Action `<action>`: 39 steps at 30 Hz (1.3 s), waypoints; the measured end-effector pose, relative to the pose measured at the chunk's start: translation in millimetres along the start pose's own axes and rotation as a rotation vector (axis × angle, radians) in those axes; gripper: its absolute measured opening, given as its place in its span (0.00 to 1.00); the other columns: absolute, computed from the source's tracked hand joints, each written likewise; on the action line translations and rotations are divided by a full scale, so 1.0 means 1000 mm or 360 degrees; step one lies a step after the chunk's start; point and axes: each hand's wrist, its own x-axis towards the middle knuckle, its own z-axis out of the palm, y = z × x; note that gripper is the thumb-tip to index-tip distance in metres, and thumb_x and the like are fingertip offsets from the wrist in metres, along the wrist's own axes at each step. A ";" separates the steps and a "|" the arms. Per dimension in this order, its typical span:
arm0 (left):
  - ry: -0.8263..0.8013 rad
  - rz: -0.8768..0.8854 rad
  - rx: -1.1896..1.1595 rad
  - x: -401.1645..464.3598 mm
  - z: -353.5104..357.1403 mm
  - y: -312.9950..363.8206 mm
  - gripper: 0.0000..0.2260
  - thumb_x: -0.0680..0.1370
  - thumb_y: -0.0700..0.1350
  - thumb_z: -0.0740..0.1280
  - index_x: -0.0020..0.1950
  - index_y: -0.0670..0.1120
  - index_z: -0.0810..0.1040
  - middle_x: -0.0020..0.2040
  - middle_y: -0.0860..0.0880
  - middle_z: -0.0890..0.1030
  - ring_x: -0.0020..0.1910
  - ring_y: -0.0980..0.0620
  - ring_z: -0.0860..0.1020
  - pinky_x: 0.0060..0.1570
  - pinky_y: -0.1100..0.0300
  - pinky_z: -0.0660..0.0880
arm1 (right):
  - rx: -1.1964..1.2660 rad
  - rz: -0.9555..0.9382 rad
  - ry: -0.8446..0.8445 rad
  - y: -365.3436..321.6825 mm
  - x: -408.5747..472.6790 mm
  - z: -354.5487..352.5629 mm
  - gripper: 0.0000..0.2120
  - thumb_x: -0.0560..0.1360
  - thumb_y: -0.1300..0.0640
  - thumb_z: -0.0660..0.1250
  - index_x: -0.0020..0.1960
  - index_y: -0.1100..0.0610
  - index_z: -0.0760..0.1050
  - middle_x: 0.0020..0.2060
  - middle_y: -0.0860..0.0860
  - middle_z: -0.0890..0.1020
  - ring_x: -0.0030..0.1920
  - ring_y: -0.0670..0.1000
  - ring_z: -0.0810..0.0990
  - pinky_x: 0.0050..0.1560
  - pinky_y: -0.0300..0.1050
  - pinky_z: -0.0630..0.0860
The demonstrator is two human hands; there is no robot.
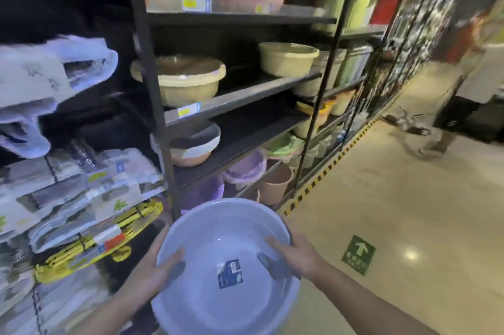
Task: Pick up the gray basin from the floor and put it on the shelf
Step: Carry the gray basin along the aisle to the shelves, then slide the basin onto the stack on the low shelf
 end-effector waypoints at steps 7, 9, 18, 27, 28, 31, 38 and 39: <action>-0.0142 -0.0013 0.0210 0.007 0.055 0.089 0.35 0.77 0.62 0.71 0.80 0.70 0.58 0.77 0.58 0.67 0.73 0.47 0.71 0.60 0.51 0.74 | 0.0077 0.0006 0.0171 -0.022 -0.044 -0.087 0.40 0.79 0.41 0.75 0.85 0.44 0.60 0.70 0.40 0.80 0.64 0.46 0.82 0.65 0.51 0.80; -0.0203 -0.0002 0.0231 0.014 0.074 0.104 0.34 0.78 0.63 0.70 0.80 0.72 0.57 0.71 0.58 0.71 0.64 0.49 0.75 0.54 0.55 0.76 | 0.0093 0.0064 0.0243 -0.017 -0.046 -0.107 0.44 0.77 0.37 0.75 0.86 0.44 0.57 0.75 0.43 0.74 0.66 0.49 0.78 0.64 0.49 0.77; -0.0275 0.0051 0.0176 0.094 0.186 0.144 0.31 0.76 0.57 0.75 0.75 0.70 0.64 0.67 0.64 0.77 0.58 0.61 0.79 0.51 0.68 0.71 | 0.0287 0.0157 0.0298 0.026 0.013 -0.217 0.48 0.75 0.36 0.76 0.87 0.42 0.53 0.76 0.43 0.70 0.68 0.53 0.76 0.66 0.52 0.76; -0.0259 -0.0045 0.0042 0.203 0.304 0.184 0.22 0.70 0.63 0.76 0.50 0.89 0.68 0.46 0.78 0.80 0.45 0.81 0.76 0.48 0.68 0.73 | 0.0276 0.0113 0.0248 0.047 0.112 -0.357 0.50 0.75 0.35 0.74 0.87 0.42 0.50 0.83 0.46 0.63 0.78 0.57 0.71 0.69 0.56 0.76; -0.0256 -0.0058 0.0012 0.215 0.315 0.188 0.23 0.69 0.64 0.77 0.51 0.88 0.70 0.49 0.77 0.81 0.48 0.76 0.79 0.52 0.65 0.75 | 0.0269 0.0111 0.0245 0.049 0.124 -0.370 0.49 0.76 0.35 0.75 0.87 0.42 0.51 0.83 0.46 0.64 0.77 0.57 0.72 0.67 0.54 0.77; -0.0198 -0.0089 -0.0007 0.250 0.341 0.201 0.28 0.68 0.64 0.77 0.63 0.80 0.69 0.51 0.69 0.83 0.48 0.73 0.79 0.50 0.68 0.74 | 0.0269 0.0112 0.0214 0.055 0.165 -0.403 0.46 0.77 0.38 0.74 0.87 0.42 0.53 0.77 0.44 0.70 0.65 0.51 0.79 0.59 0.46 0.81; -0.0159 -0.0114 0.0011 0.367 0.386 0.223 0.40 0.61 0.66 0.78 0.70 0.74 0.65 0.50 0.69 0.85 0.47 0.62 0.85 0.39 0.68 0.79 | 0.0274 0.0119 0.0126 0.060 0.279 -0.463 0.29 0.79 0.43 0.75 0.75 0.35 0.65 0.64 0.39 0.78 0.51 0.37 0.85 0.45 0.34 0.81; -0.0155 -0.0105 -0.0005 0.388 0.393 0.224 0.39 0.60 0.66 0.79 0.68 0.75 0.66 0.49 0.70 0.85 0.46 0.64 0.85 0.38 0.69 0.79 | 0.0249 0.0111 0.0131 0.060 0.298 -0.472 0.32 0.79 0.43 0.74 0.78 0.37 0.64 0.67 0.42 0.77 0.55 0.41 0.84 0.50 0.38 0.81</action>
